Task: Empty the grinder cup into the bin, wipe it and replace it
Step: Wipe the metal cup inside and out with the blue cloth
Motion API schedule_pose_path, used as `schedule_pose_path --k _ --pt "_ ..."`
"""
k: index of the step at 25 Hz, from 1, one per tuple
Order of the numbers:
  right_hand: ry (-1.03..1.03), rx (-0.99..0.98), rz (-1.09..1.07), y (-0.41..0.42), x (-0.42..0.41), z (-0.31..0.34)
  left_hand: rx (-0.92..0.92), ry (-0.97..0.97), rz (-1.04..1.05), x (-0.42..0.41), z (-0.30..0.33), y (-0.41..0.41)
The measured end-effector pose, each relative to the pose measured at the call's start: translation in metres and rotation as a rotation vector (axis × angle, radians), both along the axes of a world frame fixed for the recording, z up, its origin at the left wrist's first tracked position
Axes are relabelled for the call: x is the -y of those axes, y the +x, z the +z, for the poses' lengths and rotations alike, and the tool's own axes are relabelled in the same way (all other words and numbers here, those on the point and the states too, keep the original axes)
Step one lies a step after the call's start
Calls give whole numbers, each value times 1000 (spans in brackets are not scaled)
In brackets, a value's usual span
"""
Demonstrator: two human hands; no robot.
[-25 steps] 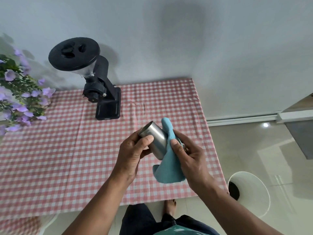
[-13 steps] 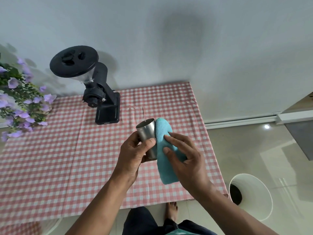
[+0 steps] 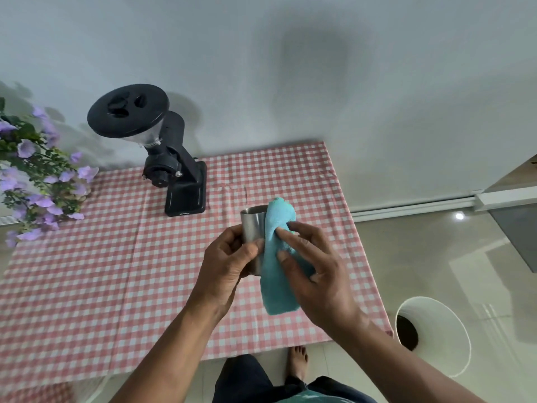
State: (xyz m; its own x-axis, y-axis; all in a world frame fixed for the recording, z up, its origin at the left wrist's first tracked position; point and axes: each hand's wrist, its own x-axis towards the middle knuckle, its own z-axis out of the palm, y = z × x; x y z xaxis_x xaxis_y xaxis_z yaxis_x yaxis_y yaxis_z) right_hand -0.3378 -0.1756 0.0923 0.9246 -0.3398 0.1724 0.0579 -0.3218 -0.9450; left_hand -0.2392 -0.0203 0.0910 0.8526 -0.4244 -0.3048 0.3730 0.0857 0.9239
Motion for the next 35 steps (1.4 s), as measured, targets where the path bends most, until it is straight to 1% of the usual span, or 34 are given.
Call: schedule_pose_path --k 3,4,7,8,10,12,13,14,16,18,19,22,24,26,28,29,30,32,33,35 --pt "161 -81 -19 24 11 4 -37 -46 -23 -2 2 2" --pt "167 -106 -12 25 12 5 -44 -45 -16 -2 2 3" --pt "-2 -73 7 9 -2 3 -47 -13 11 -2 -4 2" --pt "-17 -46 14 4 -8 2 -54 -6 9 -2 -3 1" --pt "65 -59 11 11 -5 -1 -80 -18 -22 -4 0 3" --pt "234 -143 20 28 7 0 -85 -40 -45 -7 2 5" --pt "281 -165 29 32 11 2 -81 -45 -28 -8 2 6" --pt "283 -170 33 31 11 3 -77 -47 7 -8 2 8" --pt "185 -154 30 20 1 4 -65 -41 80 -6 -1 9" --pt "74 -126 28 9 -11 4 -38 -19 89 -4 -2 8" --pt "82 -117 21 10 -11 3 -29 -14 82 -4 -2 7" --pt "237 -124 23 31 1 7 -45 -32 40 -4 -2 6" --pt "255 -103 12 40 9 11 -74 -47 17 -2 -2 4" --pt "181 -108 4 35 7 13 -94 -44 29 3 -3 2" --pt "44 -131 -4 19 -2 11 -95 -22 55 8 -1 1" --pt "27 -133 -4 14 -6 10 -93 -13 60 10 -1 1" --pt "69 -130 -7 15 -5 9 -92 -12 59 10 -1 2" --pt "259 -144 -4 29 5 9 -92 -31 31 9 -2 5" --pt "317 -143 0 36 13 9 -86 -32 14 9 -1 7" --pt "321 -131 6 39 18 11 -50 -30 6 10 2 8"
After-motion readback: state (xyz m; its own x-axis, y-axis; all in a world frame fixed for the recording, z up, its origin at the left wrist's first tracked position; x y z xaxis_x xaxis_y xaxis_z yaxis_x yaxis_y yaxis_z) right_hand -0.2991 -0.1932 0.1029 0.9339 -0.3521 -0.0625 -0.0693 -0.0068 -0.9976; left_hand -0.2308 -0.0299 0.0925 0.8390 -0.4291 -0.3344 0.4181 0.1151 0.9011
